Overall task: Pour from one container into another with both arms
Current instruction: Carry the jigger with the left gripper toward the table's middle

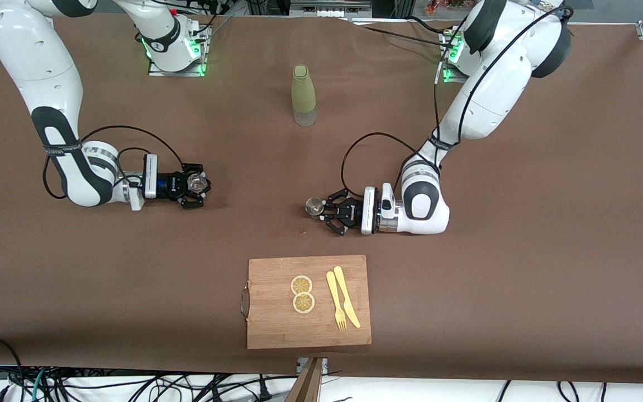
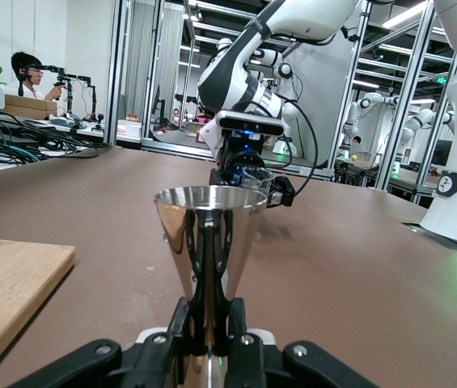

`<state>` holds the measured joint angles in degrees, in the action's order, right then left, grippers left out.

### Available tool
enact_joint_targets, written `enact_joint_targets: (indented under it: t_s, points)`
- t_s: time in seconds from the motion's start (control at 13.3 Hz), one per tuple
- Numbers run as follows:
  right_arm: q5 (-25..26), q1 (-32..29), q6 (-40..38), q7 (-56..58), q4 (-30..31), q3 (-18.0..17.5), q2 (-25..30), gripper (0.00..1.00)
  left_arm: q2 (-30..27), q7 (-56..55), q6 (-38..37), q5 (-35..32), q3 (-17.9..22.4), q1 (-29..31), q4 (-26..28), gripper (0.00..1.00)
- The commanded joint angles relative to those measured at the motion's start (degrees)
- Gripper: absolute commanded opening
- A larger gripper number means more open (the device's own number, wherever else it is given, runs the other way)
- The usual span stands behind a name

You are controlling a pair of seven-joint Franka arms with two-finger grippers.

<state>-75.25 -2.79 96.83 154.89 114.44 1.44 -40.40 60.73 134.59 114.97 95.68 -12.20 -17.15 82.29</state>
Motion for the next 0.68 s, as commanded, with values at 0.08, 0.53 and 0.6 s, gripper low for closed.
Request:
enact_joint_targets:
  t_s: [0.08, 0.53, 0.6]
  points:
    - [-4.3, 6.5, 0.3, -5.7, 1.4, 1.7, 6.0, 0.0, 2.8, 2.4, 3.7, 4.1, -0.2, -2.7, -3.8, 0.0]
    - [-9.1, 15.7, 6.8, -16.2, 1.4, 3.8, 12.4, 0.0, 2.9, 2.4, 6.3, 4.1, -0.2, -4.9, -5.4, 0.0]
    - [-9.0, 16.7, 7.3, -18.5, 1.5, 4.4, 13.4, 0.0, 2.9, 2.4, 7.0, 4.1, -0.2, -5.5, -5.7, 0.0]
